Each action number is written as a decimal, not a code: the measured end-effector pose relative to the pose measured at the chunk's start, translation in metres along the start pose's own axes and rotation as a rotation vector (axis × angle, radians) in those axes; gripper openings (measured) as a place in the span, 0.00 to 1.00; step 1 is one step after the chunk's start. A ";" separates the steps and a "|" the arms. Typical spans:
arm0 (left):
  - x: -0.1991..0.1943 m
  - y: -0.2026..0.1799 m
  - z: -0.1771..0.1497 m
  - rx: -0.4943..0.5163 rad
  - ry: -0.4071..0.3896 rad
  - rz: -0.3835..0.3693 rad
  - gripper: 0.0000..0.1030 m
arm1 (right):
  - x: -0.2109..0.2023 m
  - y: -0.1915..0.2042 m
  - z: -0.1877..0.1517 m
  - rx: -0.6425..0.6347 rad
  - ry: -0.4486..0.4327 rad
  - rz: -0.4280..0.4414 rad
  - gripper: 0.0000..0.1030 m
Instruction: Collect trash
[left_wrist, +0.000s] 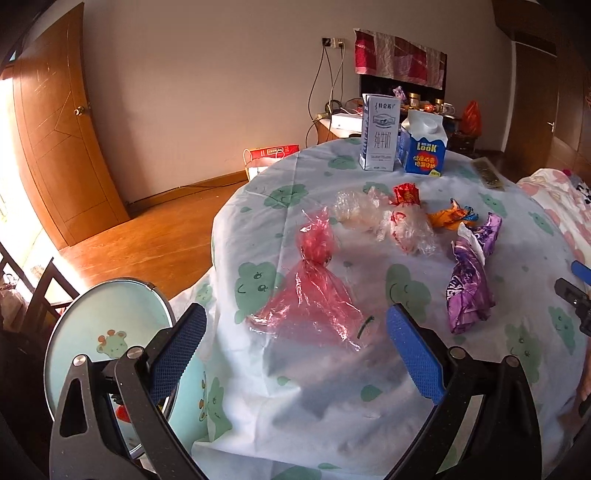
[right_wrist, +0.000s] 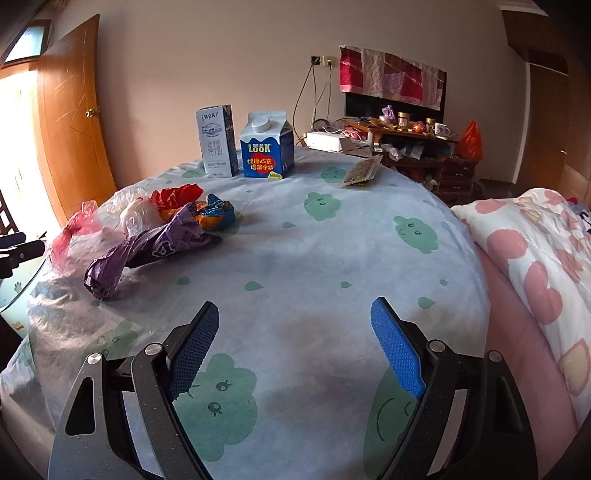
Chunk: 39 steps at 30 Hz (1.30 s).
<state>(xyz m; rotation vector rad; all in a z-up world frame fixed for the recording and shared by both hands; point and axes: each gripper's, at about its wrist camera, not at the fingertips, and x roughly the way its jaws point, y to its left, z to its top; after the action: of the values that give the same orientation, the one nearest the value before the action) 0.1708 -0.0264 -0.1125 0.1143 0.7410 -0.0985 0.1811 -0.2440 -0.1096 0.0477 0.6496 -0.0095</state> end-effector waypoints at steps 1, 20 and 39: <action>0.006 0.000 0.000 0.001 0.006 0.005 0.91 | 0.000 0.000 0.000 0.000 0.000 0.001 0.81; -0.022 0.025 -0.006 0.019 -0.049 -0.111 0.04 | 0.008 0.048 0.041 -0.110 -0.026 0.040 0.80; -0.050 0.089 -0.039 -0.065 -0.040 -0.075 0.04 | 0.086 0.104 0.070 -0.175 0.261 0.184 0.37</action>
<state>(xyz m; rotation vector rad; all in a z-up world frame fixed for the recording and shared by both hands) 0.1197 0.0692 -0.1010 0.0229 0.7081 -0.1476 0.2946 -0.1429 -0.1021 -0.0615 0.9028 0.2345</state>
